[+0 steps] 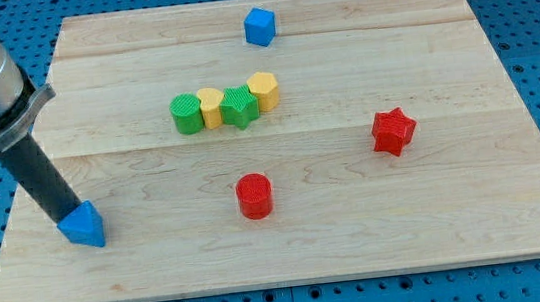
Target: Push the blue triangle towards red circle
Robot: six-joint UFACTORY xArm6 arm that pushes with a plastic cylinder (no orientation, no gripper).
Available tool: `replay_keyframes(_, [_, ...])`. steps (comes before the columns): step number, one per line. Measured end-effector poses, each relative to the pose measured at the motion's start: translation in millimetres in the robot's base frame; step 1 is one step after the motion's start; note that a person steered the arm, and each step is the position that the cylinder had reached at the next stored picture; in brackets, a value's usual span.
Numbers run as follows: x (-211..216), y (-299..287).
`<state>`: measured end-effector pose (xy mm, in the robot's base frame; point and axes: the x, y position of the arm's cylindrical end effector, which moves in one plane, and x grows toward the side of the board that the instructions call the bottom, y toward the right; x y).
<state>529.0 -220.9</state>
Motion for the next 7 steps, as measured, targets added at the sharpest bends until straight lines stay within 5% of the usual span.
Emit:
replay_keyframes(3, [24.0, 87.9])
replay_keyframes(4, [28.1, -7.8])
replay_keyframes(5, [50.3, -9.5])
replay_keyframes(7, [73.9, 105.0])
